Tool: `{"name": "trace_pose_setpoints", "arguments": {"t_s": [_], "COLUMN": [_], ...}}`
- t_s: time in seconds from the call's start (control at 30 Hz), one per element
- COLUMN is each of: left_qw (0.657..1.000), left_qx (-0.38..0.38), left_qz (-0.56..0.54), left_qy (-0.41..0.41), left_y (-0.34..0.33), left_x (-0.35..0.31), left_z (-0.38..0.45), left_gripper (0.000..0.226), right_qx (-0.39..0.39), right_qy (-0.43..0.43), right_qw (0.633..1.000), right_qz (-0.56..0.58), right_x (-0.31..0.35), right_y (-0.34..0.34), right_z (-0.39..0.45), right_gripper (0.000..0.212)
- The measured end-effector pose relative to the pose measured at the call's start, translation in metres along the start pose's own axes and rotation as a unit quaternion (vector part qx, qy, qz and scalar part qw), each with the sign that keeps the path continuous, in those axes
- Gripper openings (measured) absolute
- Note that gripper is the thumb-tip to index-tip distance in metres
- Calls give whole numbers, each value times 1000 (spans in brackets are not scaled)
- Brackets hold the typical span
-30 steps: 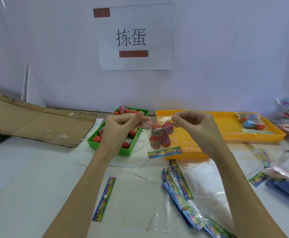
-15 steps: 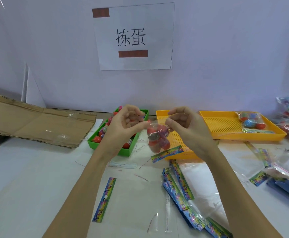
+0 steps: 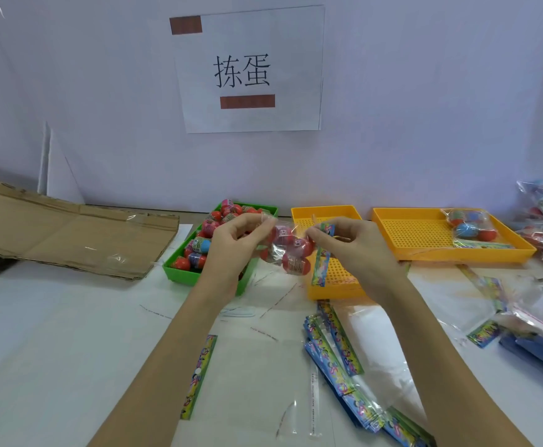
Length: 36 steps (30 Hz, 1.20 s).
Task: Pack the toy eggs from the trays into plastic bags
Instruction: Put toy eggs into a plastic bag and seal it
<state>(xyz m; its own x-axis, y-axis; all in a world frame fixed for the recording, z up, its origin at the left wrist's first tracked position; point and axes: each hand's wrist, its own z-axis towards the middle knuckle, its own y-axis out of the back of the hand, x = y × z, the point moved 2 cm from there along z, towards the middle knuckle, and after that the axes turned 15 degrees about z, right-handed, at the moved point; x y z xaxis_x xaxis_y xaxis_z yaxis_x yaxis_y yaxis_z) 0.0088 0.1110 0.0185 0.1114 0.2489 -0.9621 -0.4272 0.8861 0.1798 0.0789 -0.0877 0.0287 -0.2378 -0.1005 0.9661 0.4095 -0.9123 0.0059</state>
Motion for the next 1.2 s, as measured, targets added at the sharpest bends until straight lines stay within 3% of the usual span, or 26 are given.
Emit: {"name": "trace_pose_setpoints", "arguments": {"t_s": [0.07,0.2,0.33,0.6,0.7,0.77,0.87,0.97,1.03,1.1,1.2], "left_qw": [999,979,989,993,998,999,997,991,989,989,990], "left_qx": [-16,-56,-34,-9,23,8,-23,25,51,57,53], "left_qz": [-21,-164,-133,-107,-20,37,69,107,106,96,85], "left_qy": [23,105,56,55,47,14,-39,-78,-87,-98,-103], "left_y": [0,-5,-5,-2,-6,-8,-5,-3,-5,-6,-5], "left_x": [1,2,3,5,5,5,4,3,0,-1,-2], "left_z": [0,-1,-1,0,0,0,0,-1,-2,-4,-4], "left_gripper": [11,11,22,34,47,50,35,29,29,30,33], "right_qx": [-9,-74,-75,-99,-144,-129,-66,-53,-19,17,19], "right_qy": [-14,-16,-19,-40,-53,-74,-109,14,124,182,225], "right_qw": [999,994,993,987,979,978,987,991,977,967,954], "right_qz": [29,75,90,118,137,143,95,-122,-170,-179,-198], "right_x": [0,-2,-3,-5,-9,-10,-10,-7,-3,-1,1], "right_y": [-1,-1,-3,-5,-5,-4,0,2,-5,-9,-9], "right_z": [0,0,0,0,1,1,2,1,0,-1,-2], "right_gripper": [18,17,20,18,16,12,11,38,57,54,32]}}
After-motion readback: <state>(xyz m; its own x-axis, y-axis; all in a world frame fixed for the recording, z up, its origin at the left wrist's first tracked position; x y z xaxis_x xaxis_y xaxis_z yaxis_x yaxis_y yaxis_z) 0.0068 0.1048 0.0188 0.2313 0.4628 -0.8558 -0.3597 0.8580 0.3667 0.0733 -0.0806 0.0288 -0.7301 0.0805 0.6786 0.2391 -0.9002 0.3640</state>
